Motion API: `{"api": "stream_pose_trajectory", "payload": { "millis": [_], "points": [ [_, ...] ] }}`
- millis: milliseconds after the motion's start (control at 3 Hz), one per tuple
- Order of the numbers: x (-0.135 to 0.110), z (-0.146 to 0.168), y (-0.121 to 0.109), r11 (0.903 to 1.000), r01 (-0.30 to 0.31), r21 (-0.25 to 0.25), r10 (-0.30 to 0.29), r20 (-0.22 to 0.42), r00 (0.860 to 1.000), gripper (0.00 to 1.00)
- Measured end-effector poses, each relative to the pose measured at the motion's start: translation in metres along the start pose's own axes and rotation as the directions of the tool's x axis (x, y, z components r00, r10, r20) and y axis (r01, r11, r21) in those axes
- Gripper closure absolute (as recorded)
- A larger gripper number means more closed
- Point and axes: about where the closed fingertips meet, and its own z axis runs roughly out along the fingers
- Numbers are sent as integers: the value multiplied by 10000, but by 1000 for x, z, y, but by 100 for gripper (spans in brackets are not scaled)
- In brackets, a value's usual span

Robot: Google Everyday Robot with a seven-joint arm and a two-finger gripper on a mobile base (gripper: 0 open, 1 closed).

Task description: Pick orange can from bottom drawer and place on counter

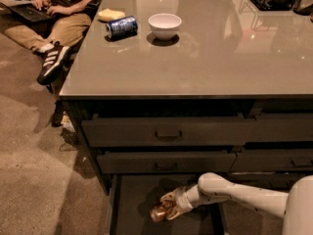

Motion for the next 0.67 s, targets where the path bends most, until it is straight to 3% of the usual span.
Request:
{"api": "stream_pose_trajectory", "payload": {
  "millis": [333,667],
  "points": [
    [-12,-22,-8,9993,14,371,-21,183,9998,100],
    [-29,-78,-17,9923,136,1230,-147,82,9999,100]
  ]
}}
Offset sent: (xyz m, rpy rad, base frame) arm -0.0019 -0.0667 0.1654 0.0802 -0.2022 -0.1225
